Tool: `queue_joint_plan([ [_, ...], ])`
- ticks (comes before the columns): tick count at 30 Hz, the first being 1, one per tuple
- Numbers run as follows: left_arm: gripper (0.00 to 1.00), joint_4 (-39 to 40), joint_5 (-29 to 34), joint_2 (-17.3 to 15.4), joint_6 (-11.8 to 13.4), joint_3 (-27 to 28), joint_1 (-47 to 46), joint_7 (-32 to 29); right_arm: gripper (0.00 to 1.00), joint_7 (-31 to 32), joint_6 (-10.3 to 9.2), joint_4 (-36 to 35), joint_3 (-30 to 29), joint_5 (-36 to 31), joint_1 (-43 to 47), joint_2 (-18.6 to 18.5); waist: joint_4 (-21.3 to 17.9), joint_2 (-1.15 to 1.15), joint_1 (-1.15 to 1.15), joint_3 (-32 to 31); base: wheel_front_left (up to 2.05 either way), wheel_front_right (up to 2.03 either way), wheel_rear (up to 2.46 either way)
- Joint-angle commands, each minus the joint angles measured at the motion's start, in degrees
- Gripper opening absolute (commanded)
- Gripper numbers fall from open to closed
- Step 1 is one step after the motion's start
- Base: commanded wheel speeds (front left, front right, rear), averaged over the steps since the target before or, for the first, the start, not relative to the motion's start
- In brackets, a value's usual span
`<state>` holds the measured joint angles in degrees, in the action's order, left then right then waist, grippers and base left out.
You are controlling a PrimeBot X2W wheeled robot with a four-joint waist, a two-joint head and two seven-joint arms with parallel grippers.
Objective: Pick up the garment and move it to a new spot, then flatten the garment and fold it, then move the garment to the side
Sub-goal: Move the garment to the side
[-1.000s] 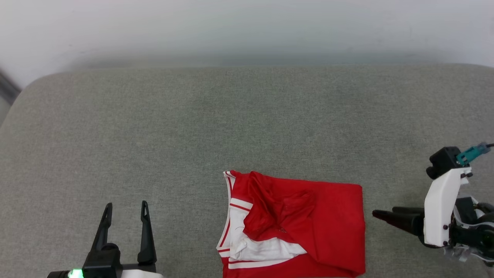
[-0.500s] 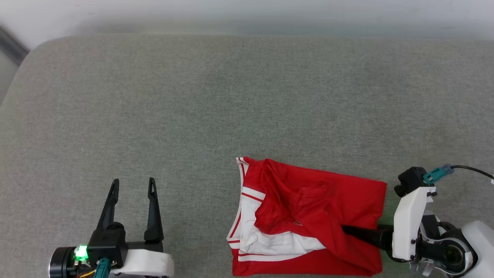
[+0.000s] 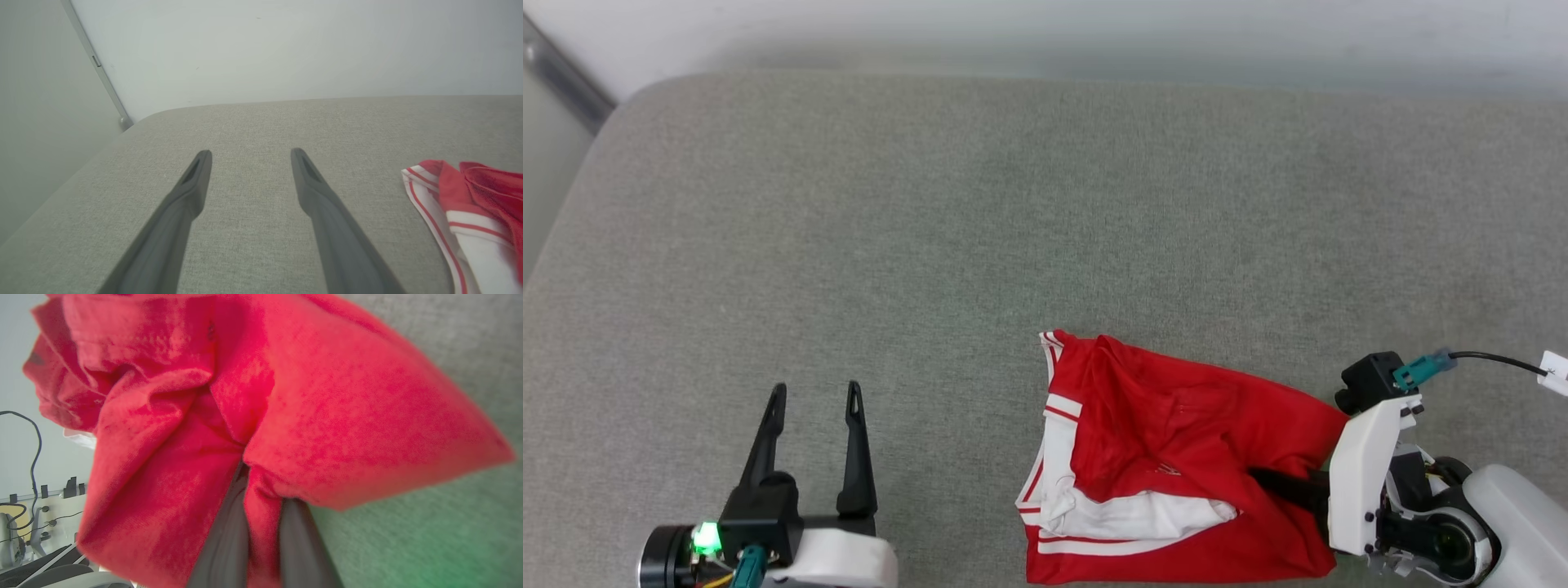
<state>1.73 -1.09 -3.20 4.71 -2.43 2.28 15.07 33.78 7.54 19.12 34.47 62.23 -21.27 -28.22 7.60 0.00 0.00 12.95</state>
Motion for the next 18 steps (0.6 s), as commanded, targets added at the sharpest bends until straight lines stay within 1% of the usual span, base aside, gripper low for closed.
queue_joint_plan([
  [1,1.00,-0.18,0.11,0.11,0.09,0.02,1.03,0.13,0.00,-0.18,-0.09,-0.24,1.56,0.38,-0.24,-0.03,0.05,0.00,0.00,-1.50,0.00,0.00,0.00],
  [5,1.00,-0.19,-0.01,0.13,0.31,0.77,3.08,0.13,0.00,-1.51,-0.07,-4.45,3.64,0.25,-3.08,-4.15,-1.29,0.00,0.00,-4.22,0.00,0.00,0.00],
  [9,1.00,0.52,-0.38,0.18,0.59,1.64,4.51,0.13,0.00,-1.50,-0.07,-9.47,6.40,-0.37,-6.20,-8.46,-4.01,0.00,0.00,-5.64,0.00,0.00,0.00],
  [13,1.00,1.37,-0.85,0.22,0.85,2.53,5.04,0.13,0.00,-0.09,-0.07,-14.81,8.35,-1.66,-10.65,-13.04,-8.28,0.00,0.00,-5.08,0.00,0.00,0.00],
  [18,1.00,2.80,-0.92,0.25,1.09,3.72,3.32,0.13,0.00,0.70,-0.07,-19.86,9.89,-4.83,-16.59,-18.75,-14.56,0.00,0.00,-1.74,0.00,0.00,0.00],
])
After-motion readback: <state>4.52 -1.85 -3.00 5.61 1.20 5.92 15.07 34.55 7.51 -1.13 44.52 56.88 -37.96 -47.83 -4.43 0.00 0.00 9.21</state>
